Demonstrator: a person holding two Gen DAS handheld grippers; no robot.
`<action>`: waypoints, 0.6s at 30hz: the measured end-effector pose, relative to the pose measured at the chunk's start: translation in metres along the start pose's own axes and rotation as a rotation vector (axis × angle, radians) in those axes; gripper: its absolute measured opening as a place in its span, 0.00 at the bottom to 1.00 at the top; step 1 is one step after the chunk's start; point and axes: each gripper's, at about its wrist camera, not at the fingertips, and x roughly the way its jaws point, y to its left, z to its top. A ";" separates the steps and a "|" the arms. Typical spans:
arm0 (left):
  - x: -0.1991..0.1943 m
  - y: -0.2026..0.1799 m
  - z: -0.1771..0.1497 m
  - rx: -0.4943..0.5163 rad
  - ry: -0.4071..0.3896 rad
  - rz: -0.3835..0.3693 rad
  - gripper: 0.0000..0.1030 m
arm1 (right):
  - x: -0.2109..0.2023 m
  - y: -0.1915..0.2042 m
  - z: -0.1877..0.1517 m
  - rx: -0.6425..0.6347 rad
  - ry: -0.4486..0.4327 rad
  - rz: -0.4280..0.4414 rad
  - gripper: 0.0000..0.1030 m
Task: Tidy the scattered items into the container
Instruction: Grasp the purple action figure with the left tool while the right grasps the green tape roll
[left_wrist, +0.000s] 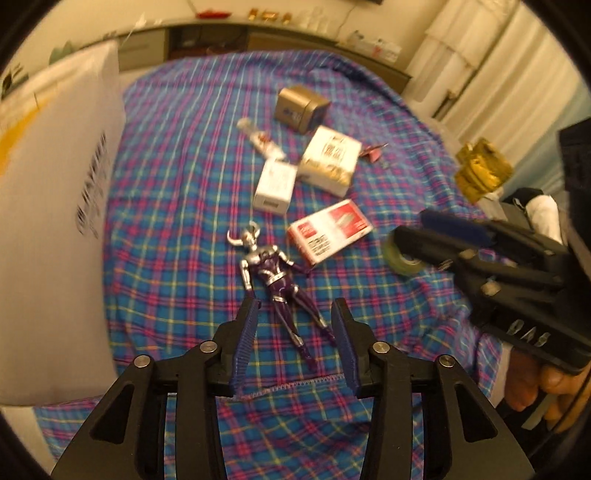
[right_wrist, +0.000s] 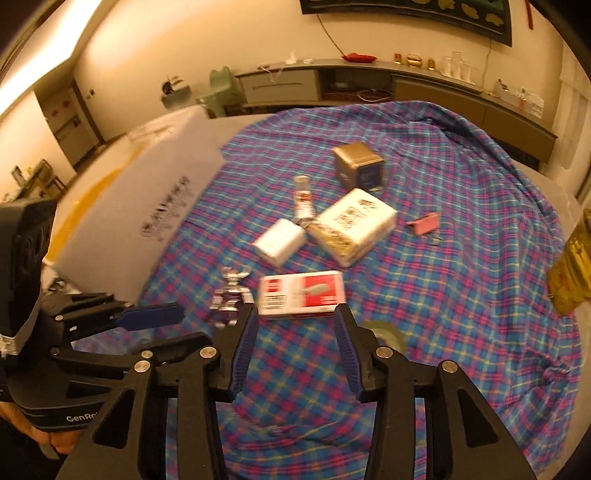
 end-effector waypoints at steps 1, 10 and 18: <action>0.004 0.002 0.000 -0.009 0.009 0.010 0.44 | 0.001 -0.008 0.000 0.004 0.000 -0.018 0.45; 0.024 -0.004 -0.002 0.007 0.004 0.058 0.52 | 0.013 -0.046 -0.027 0.048 0.056 -0.015 0.55; 0.029 -0.009 0.003 0.096 -0.039 0.122 0.46 | 0.031 -0.024 -0.029 -0.057 0.060 0.000 0.47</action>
